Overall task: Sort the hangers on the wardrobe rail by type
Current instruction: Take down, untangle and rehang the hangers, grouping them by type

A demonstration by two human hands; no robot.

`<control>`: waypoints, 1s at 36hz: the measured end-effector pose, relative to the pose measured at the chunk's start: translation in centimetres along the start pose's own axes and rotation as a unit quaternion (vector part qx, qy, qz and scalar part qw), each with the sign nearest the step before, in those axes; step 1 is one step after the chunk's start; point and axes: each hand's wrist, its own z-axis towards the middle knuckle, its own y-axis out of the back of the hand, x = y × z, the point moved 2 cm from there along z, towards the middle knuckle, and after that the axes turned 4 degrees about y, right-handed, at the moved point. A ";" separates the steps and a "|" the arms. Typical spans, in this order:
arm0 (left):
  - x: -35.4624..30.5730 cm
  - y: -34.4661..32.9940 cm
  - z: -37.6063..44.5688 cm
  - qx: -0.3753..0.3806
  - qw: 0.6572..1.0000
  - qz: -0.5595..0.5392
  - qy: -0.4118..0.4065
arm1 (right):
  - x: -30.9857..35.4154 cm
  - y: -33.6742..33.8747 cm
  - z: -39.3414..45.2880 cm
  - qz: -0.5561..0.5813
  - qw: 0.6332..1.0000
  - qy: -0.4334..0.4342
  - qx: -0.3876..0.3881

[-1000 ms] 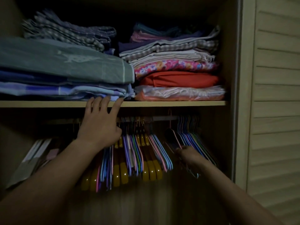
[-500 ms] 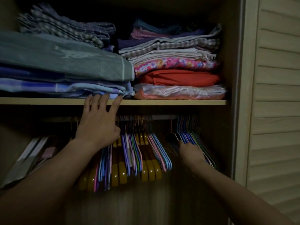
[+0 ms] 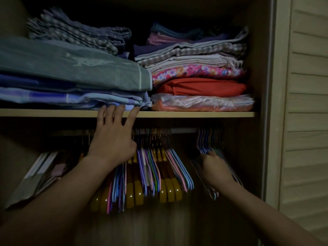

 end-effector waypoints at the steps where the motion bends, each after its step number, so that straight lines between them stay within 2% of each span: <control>1: 0.0 0.0 0.0 -0.001 1.000 -0.001 0.001 | 0.6 -0.1 0.0 0.061 0.998 -0.011 0.029; 3: -0.1 0.0 0.1 -0.002 1.000 -0.001 0.002 | 1.7 -0.4 -0.1 0.168 0.979 -0.037 0.110; 5: -0.1 0.0 0.0 -0.002 1.000 -0.003 0.003 | 2.5 -0.9 -0.2 0.219 0.962 -0.048 0.154; 12: 0.1 0.3 -0.2 0.006 1.000 -0.010 -0.005 | 2.4 -2.5 -0.4 0.284 0.942 -0.090 0.155; 18: 0.2 0.0 -0.1 0.002 1.000 -0.018 -0.002 | 2.5 -2.1 -0.8 0.282 0.954 -0.065 0.086; 23: 0.2 -0.4 0.1 -0.008 1.000 -0.011 -0.007 | 2.6 0.8 -0.6 0.183 0.978 -0.021 -0.099; 25: 0.2 -0.6 0.2 -0.010 1.000 0.000 -0.006 | 2.8 2.1 0.4 0.160 0.978 -0.027 -0.133; 28: 0.1 -0.7 0.3 -0.007 1.000 0.015 0.000 | 3.0 3.0 3.0 0.129 0.983 -0.064 -0.113; 33: 0.1 -0.9 0.4 -0.004 1.000 0.026 0.003 | 2.3 1.5 5.2 0.113 0.989 -0.093 -0.022; 36: 0.3 -0.8 0.4 -0.002 1.000 0.026 -0.003 | 1.9 1.0 3.2 0.119 0.989 -0.086 -0.022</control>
